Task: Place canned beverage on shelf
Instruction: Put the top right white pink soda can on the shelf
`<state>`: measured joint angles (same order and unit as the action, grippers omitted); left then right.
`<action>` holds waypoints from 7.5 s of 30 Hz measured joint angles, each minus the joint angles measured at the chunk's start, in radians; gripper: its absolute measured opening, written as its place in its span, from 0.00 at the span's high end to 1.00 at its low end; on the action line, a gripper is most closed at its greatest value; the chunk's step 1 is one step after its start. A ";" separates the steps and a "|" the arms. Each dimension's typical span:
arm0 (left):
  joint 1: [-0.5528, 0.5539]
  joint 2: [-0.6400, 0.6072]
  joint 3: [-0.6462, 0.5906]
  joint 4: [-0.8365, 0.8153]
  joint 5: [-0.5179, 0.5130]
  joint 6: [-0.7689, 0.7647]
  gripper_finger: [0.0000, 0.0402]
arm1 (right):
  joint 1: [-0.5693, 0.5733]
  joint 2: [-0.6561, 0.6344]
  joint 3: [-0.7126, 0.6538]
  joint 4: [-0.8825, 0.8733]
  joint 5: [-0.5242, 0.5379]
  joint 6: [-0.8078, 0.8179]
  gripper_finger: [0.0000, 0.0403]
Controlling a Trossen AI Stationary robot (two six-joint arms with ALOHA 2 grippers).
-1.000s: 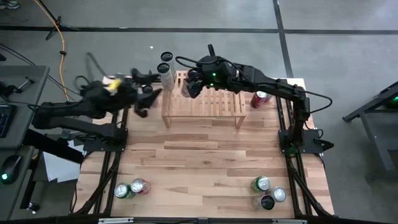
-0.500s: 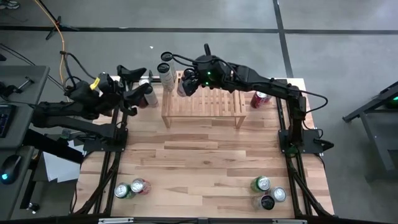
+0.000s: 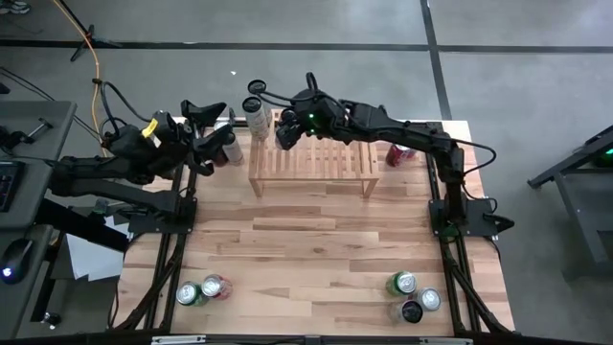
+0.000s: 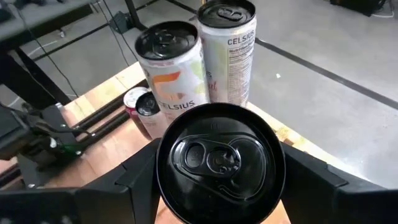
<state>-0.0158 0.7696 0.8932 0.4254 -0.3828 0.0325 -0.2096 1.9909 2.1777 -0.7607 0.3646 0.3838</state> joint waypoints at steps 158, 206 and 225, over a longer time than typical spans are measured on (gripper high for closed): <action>0.152 0.377 0.000 -0.448 -0.275 -0.125 0.26 | 0.045 -1.061 -0.867 -0.296 0.306 0.161 0.23; 0.271 0.494 0.083 -0.272 -0.371 -0.082 0.46 | 0.055 -1.037 -0.883 -0.258 0.302 0.177 0.23; 0.252 0.584 0.084 -0.298 -0.448 -0.162 0.46 | 0.055 -0.989 -0.883 -0.258 0.302 0.150 0.23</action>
<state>0.2359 1.3534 0.9768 0.1276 -0.8311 -0.1293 -0.1543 1.0016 1.2945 -1.0187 0.6667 0.5339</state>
